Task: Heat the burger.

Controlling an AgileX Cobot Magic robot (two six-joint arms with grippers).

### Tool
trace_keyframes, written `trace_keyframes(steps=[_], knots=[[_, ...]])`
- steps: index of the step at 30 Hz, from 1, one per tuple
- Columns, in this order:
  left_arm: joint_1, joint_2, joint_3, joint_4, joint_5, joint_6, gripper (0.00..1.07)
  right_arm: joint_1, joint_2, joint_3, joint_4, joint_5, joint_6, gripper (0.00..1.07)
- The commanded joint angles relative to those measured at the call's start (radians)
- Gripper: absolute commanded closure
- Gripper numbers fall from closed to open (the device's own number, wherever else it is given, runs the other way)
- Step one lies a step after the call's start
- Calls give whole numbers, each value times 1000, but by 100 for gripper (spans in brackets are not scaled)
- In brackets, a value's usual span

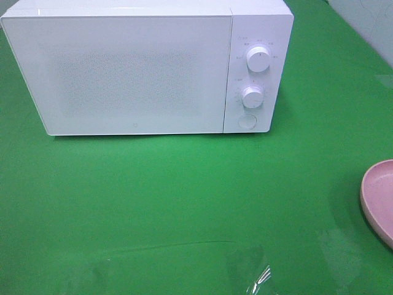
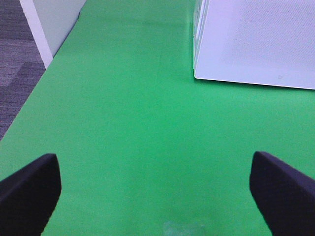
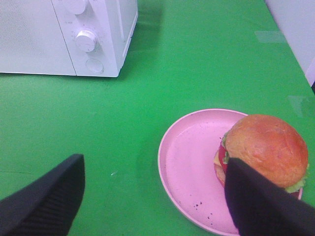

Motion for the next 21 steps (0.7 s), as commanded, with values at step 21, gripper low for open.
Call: trace_keyframes(steps=[21], knots=[[5, -23, 3, -4, -11, -1, 10, -7, -25, 2, 3, -9, -12, 31]])
